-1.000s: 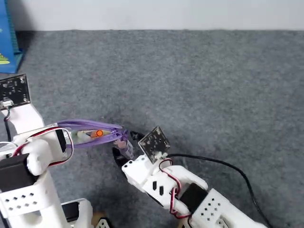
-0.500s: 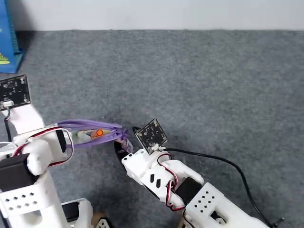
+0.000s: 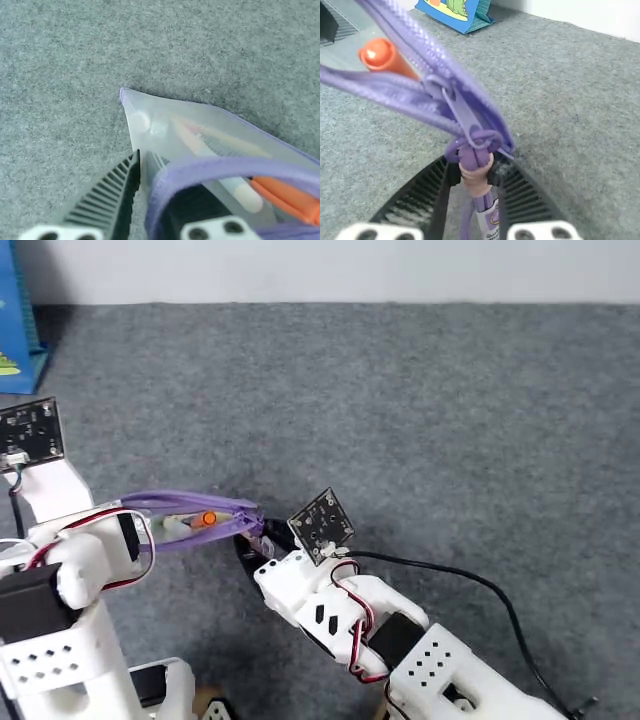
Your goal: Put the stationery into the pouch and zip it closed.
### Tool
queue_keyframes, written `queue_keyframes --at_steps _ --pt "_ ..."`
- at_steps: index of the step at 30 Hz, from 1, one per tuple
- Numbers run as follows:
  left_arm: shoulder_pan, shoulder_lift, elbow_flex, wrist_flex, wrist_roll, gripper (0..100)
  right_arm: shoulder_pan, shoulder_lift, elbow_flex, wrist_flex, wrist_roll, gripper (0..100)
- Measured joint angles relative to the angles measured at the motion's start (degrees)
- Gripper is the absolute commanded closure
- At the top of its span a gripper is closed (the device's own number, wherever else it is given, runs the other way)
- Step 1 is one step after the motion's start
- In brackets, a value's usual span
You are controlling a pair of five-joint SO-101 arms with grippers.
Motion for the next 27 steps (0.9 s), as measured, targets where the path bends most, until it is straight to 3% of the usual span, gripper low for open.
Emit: queue_keyframes --at_steps 8,14,27 --pt "0.00 0.00 0.00 0.00 0.00 99 0.00 0.00 0.00 -0.09 0.00 93.4" --pt "0.00 0.00 0.00 0.00 0.00 99 0.00 0.00 0.00 -0.09 0.00 83.0" --pt "0.00 0.00 0.35 0.00 0.00 99 0.09 0.00 0.00 -0.26 0.26 98.7"
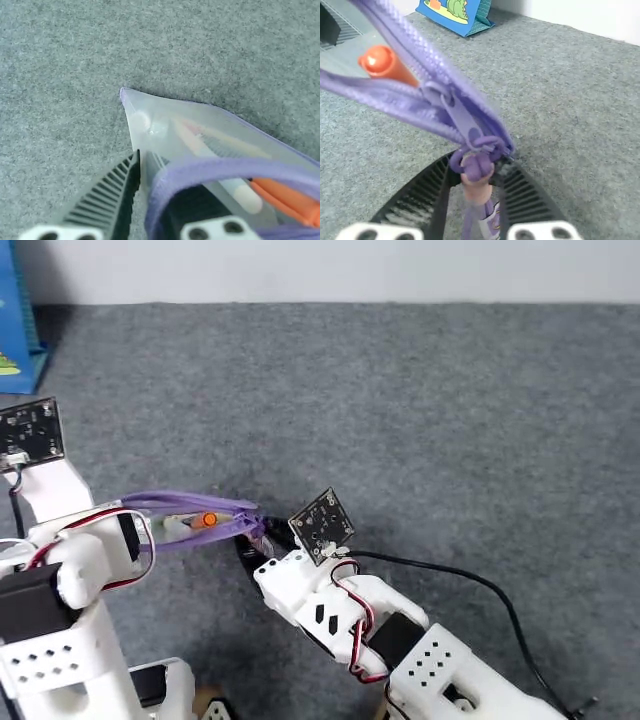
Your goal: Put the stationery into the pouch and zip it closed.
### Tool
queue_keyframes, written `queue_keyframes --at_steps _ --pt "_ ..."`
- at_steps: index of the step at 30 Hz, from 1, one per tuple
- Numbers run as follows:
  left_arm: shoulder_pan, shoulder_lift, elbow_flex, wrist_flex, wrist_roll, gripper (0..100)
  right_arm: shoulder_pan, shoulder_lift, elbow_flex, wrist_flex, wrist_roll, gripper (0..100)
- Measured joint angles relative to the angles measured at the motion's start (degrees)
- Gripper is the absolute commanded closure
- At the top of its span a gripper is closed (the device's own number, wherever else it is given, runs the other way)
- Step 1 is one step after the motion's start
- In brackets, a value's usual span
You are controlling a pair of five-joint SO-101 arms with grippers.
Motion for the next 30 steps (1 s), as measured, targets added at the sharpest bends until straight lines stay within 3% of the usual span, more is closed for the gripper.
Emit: queue_keyframes --at_steps 6,11,22,27,30 --pt "0.00 -0.26 1.05 0.00 0.00 99 0.18 -0.26 0.09 0.00 4.92 99.1" --pt "0.00 -0.18 1.05 0.00 0.00 99 0.18 -9.85 3.52 0.35 11.78 99.1" --pt "0.35 -0.09 1.14 -3.78 0.00 99 7.03 -41.93 4.66 18.46 30.07 99.1" --pt "5.10 0.00 1.23 -8.35 -1.05 99 8.70 -43.52 4.57 17.23 39.65 99.1" --pt "11.60 0.09 1.23 -10.29 -4.04 99 7.74 -43.78 4.57 14.95 45.63 99.1"
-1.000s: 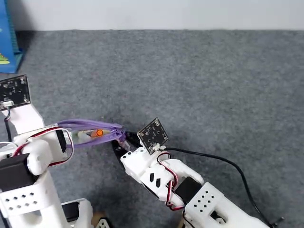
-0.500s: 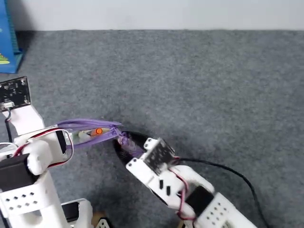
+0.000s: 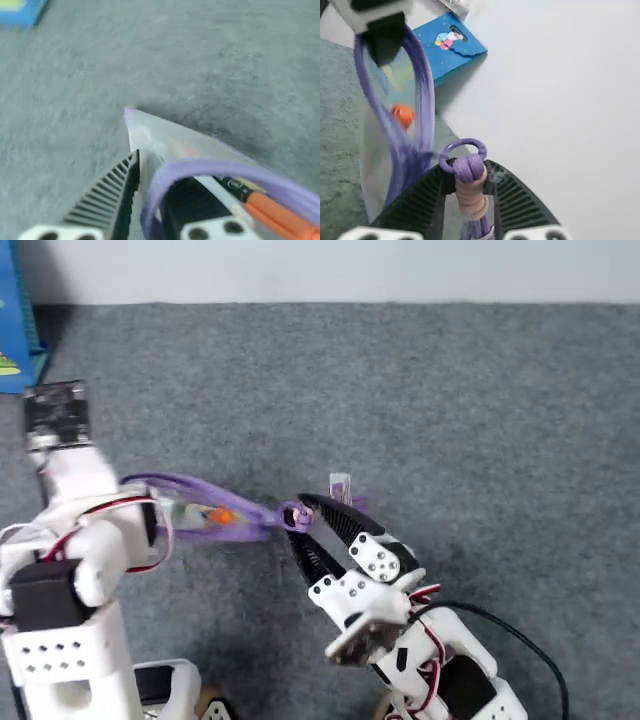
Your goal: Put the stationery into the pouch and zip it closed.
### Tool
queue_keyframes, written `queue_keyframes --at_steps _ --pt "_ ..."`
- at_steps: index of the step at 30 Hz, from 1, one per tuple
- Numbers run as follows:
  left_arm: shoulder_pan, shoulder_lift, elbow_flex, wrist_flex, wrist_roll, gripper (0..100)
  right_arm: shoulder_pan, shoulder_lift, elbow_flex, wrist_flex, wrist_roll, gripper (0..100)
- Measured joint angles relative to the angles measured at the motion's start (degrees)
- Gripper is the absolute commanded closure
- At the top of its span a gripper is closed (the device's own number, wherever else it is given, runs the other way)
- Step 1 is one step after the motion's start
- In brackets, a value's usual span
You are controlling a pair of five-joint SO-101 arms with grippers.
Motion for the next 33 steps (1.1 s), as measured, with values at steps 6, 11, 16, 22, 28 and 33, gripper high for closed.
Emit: queue_keyframes --at_steps 6,11,16,22,28,33 --pt "11.16 0.62 1.58 -8.79 -3.96 86 -1.49 -0.70 0.00 -0.97 7.74 99.1" --pt "15.65 0.44 5.80 -19.52 -4.48 71 -1.49 -0.09 0.00 -0.97 8.97 99.1" --pt "19.96 0.53 7.21 -23.82 -6.24 71 -1.85 -0.09 0.00 -0.97 8.97 99.1" --pt "22.68 0.09 6.86 -23.21 -8.53 71 -0.35 -0.09 0.00 -0.97 8.97 99.1" --pt "22.51 -9.23 1.85 -16.70 -8.97 71 3.69 -0.09 0.00 -0.97 8.97 99.1" --pt "22.51 -16.09 1.93 -10.20 -13.45 71 5.80 -0.09 0.00 -4.22 8.97 99.1"
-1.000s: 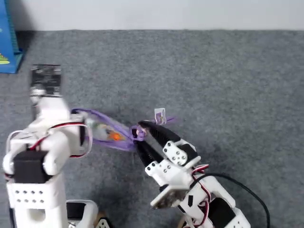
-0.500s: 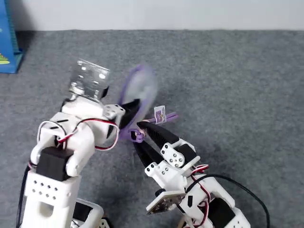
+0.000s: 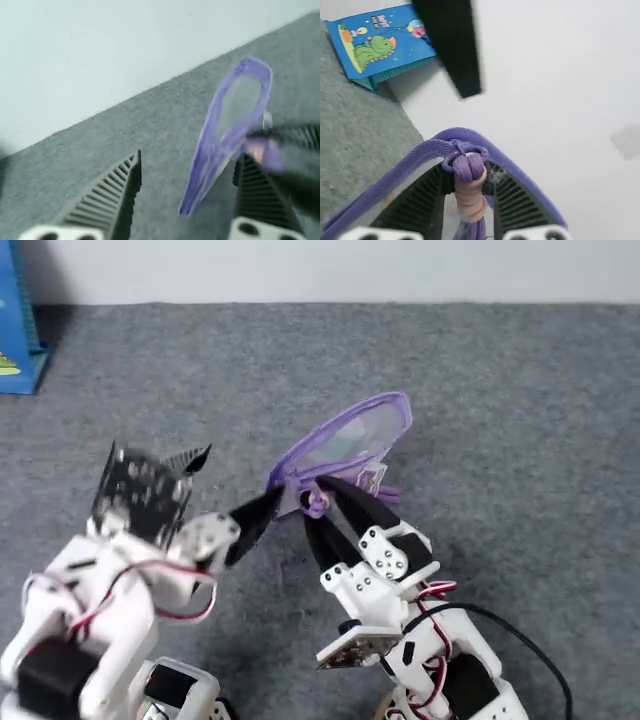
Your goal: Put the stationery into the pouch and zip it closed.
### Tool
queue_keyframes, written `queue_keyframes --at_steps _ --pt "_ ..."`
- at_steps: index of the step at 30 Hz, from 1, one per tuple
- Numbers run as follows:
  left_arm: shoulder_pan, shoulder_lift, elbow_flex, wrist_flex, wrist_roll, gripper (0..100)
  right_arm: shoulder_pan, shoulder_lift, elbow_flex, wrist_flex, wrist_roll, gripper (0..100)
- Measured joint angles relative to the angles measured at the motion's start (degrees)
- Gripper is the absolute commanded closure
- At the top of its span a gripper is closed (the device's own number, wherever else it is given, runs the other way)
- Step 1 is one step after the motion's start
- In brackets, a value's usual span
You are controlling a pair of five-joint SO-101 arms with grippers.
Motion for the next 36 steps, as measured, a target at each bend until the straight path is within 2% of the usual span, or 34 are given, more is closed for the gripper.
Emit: queue_keyframes --at_steps 7,14,22,31,36 --pt "0.00 -4.48 10.11 1.05 -5.36 71 0.18 0.00 0.00 -0.35 0.00 99.1" --pt "0.26 -4.22 23.91 -13.54 -4.40 71 0.18 0.00 0.00 -0.35 0.00 99.1" --pt "0.44 -4.31 31.30 -28.04 -0.70 71 0.18 0.00 0.00 -0.35 0.09 99.1" --pt "0.88 -4.48 37.71 -36.48 -0.18 71 0.35 0.00 0.00 -0.35 0.18 99.1" --pt "4.13 -4.48 39.30 -38.24 -0.18 77 0.26 0.00 0.00 -0.35 0.18 99.1"
